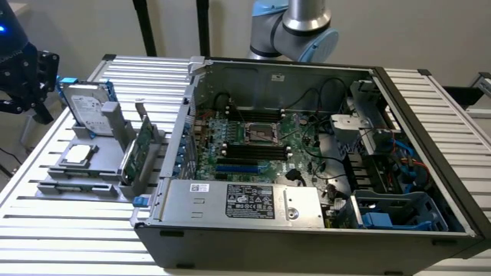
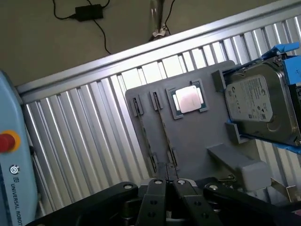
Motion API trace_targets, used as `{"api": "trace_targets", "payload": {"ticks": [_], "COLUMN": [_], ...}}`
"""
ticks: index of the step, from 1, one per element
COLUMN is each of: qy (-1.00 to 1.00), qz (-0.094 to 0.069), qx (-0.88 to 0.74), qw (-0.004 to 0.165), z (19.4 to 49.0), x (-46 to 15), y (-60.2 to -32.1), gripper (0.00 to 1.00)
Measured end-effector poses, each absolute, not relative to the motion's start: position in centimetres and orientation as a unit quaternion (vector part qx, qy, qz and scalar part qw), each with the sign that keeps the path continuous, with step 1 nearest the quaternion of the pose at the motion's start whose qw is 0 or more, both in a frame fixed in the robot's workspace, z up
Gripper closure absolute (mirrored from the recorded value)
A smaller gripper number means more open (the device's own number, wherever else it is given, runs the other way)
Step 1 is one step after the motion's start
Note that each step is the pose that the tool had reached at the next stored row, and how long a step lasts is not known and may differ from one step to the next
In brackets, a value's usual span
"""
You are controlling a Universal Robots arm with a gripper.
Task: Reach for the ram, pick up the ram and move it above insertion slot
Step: 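Pick up the ram and move it above insertion slot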
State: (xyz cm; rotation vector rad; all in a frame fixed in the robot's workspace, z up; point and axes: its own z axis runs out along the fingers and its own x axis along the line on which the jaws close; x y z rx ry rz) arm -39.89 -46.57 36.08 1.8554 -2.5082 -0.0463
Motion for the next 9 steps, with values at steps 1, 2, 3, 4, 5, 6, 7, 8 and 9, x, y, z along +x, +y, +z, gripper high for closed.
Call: {"api": "trace_targets", "payload": {"ticks": [1,2,3,4,5,6,7,8,9], "qy": [-0.798,-0.793,-0.787,-0.782,-0.776,-0.771,-0.765,-0.759,-0.753], "qz": [-0.015,-0.014,-0.014,-0.014,-0.013,-0.013,-0.013,-0.012,-0.012], "qx": [0.602,0.609,0.616,0.623,0.63,0.637,0.644,0.651,0.658], "qw": [0.011,0.01,0.01,0.01,0.01,0.01,0.01,0.01,0.01], "z": [36.07,36.07,36.07,36.06,36.05,36.05,36.04,36.04,36.03], "x": [-39.89,-39.89,-39.89,-39.89,-39.89,-39.89,-39.89,-39.89,-39.89], "y": [-46.57,-46.57,-46.57,-46.57,-46.57,-46.57,-46.57,-46.57,-46.57], "gripper": [0.89,0.89,0.89,0.89,0.89,0.89,0.89,0.89,0.89]}}
